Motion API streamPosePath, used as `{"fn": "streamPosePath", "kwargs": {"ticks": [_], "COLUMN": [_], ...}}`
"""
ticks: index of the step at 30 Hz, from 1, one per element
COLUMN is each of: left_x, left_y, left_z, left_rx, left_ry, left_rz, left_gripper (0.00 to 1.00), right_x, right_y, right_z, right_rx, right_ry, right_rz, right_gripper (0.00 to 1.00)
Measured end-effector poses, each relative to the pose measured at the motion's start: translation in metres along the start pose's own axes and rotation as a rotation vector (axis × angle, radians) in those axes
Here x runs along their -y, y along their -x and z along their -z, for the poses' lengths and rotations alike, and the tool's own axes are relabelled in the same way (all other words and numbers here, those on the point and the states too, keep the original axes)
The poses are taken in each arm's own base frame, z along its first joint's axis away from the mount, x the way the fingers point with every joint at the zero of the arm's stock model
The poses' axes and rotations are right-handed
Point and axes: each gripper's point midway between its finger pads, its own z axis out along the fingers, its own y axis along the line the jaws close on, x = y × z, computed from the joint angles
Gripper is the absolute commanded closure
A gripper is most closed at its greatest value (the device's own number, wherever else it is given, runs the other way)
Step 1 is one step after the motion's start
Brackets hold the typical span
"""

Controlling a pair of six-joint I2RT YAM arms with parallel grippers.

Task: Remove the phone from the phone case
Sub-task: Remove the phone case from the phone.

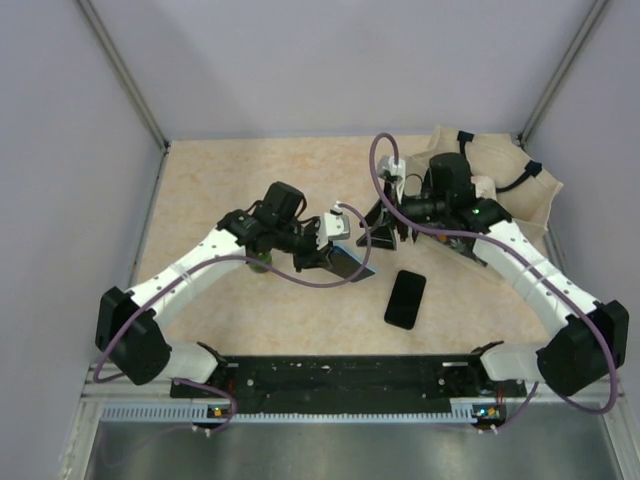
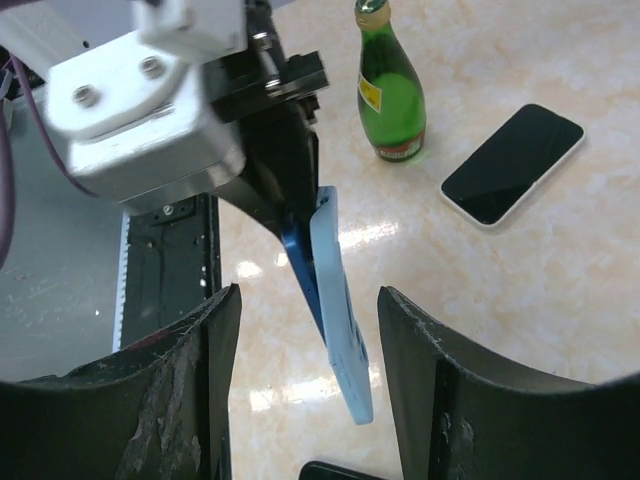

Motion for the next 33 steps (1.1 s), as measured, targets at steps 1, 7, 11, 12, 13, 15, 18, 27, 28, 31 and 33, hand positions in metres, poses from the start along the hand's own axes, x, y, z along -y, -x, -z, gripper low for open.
{"fn": "streamPosePath", "kwargs": {"ticks": [1, 7, 11, 12, 13, 15, 18, 27, 28, 31, 33], "left_x": [0.0, 0.004, 0.006, 0.006, 0.006, 0.006, 0.007, 0.011, 0.011, 0.012, 0.013], "left_y": [0.0, 0.001, 0.001, 0.002, 0.002, 0.004, 0.007, 0.01, 0.011, 0.011, 0.01], "left_z": [-0.001, -0.004, -0.005, -0.005, -0.005, -0.005, -0.005, -0.005, -0.006, -0.005, -0.005], "left_rx": [-0.004, -0.016, -0.02, -0.019, -0.019, -0.018, -0.014, -0.012, -0.011, -0.011, -0.016], "left_ry": [0.002, 0.002, 0.003, 0.002, 0.002, 0.003, 0.001, -0.005, -0.006, -0.006, -0.009], "left_rz": [-0.003, -0.018, -0.022, -0.023, -0.023, -0.026, -0.03, -0.022, -0.022, -0.021, -0.016], "left_gripper": [1.0, 1.0, 1.0, 1.0, 1.0, 1.0, 1.0, 1.0, 1.0, 1.0, 1.0], "right_x": [0.002, 0.013, 0.014, 0.014, 0.014, 0.013, 0.011, 0.016, 0.017, 0.017, 0.017], "right_y": [-0.001, -0.015, -0.019, -0.02, -0.02, -0.021, -0.021, -0.025, -0.025, -0.027, -0.031], "right_z": [-0.002, -0.02, -0.028, -0.029, -0.031, -0.033, -0.037, -0.041, -0.041, -0.043, -0.044], "right_rx": [-0.002, -0.041, -0.054, -0.057, -0.06, -0.064, -0.069, -0.083, -0.084, -0.089, -0.095], "right_ry": [-0.001, -0.01, -0.006, -0.007, -0.008, -0.012, -0.013, -0.042, -0.046, -0.048, -0.05], "right_rz": [-0.01, -0.058, -0.065, -0.064, -0.062, -0.055, -0.044, -0.031, -0.028, -0.023, -0.018], "right_gripper": [0.43, 0.43, 0.43, 0.43, 0.44, 0.44, 0.44, 0.49, 0.5, 0.51, 0.51]}}
